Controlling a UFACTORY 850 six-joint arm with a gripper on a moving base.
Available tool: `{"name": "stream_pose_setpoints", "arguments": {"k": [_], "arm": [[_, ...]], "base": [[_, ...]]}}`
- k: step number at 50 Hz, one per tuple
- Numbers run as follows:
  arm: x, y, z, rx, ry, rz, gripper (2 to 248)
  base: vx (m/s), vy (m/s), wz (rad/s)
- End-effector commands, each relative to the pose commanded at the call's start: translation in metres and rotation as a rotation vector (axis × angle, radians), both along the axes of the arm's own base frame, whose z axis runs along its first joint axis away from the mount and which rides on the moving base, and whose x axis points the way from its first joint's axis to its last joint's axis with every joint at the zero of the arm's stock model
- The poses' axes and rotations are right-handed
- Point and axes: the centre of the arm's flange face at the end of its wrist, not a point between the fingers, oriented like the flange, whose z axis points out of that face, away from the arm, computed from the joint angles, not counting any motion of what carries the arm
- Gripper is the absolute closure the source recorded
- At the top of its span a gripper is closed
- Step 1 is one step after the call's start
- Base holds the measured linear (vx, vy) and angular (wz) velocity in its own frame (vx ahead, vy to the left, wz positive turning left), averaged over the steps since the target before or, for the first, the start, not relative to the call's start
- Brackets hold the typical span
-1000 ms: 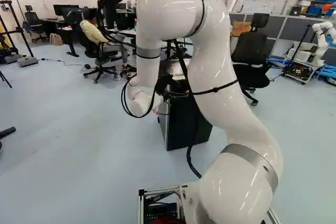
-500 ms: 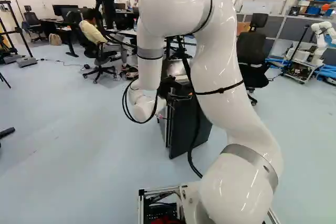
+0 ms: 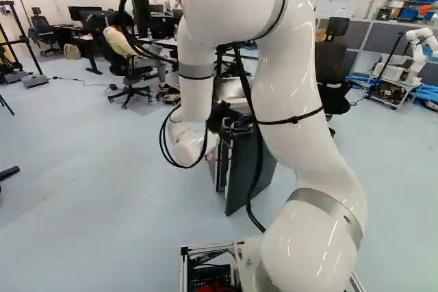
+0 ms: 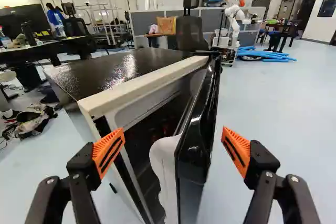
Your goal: Grab a drink from the fridge
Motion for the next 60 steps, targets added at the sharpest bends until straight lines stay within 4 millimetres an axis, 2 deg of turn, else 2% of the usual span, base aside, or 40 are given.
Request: {"name": "stream_pose_setpoints", "arguments": {"k": [35, 60], "arm": [[-0.046, -0.012, 0.001, -0.033, 0.045, 0.006, 3], [-0.069, -0.030, 0.002, -0.055, 0.073, -0.028, 3]], "base": [[0.000, 0.000, 0.000], [0.000, 0.000, 0.000]]}}
